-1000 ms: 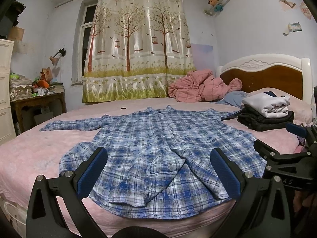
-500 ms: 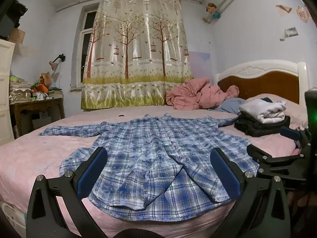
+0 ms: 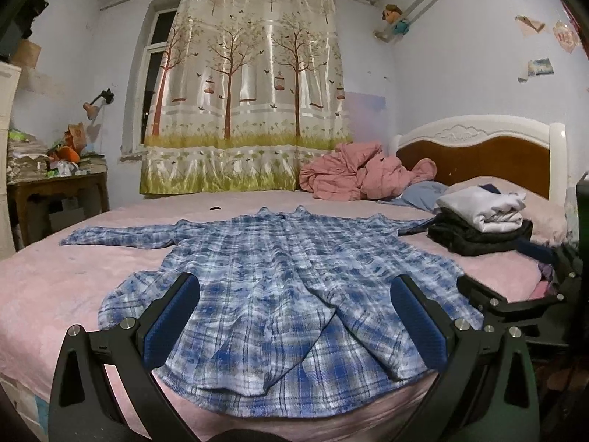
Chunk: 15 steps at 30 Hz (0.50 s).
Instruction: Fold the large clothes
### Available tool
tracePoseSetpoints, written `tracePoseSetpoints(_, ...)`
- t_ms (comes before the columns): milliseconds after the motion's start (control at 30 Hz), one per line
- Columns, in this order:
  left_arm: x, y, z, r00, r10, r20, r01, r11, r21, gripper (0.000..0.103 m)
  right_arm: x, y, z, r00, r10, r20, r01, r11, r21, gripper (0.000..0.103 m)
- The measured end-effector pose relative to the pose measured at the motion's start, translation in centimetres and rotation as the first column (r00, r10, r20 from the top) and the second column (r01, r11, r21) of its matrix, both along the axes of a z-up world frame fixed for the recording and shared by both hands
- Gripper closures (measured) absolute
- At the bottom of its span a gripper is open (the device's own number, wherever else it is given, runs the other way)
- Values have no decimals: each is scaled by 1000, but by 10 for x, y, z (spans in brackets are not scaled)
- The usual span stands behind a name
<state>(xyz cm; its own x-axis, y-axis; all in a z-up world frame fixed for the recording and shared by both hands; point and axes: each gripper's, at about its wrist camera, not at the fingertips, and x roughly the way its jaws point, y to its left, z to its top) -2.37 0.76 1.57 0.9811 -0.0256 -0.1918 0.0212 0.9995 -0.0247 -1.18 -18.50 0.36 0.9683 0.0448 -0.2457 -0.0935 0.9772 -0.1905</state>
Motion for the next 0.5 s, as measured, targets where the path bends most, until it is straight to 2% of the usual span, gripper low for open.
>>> tracePoseSetpoints(100,9,15,6,1000,12,-2,-12,998,-56,0,11,-16,7,997,52,-49,-48,995,88,0)
tracePoseSetpoints(200,18,30,8,1000,22,-13,-23,996,-83,0,17,-36,14,998,32,-49,-24,988,155,0)
tracePoseSetpoints(300,27,43,11,999,31,-18,-32,997,-68,0,27,-51,16,999,-7,-45,14,989,148,0)
tracePoseSetpoints(500,38,71,8,989,146,25,-147,989,18,0,52,-75,9,997,-51,-57,58,990,126,0)
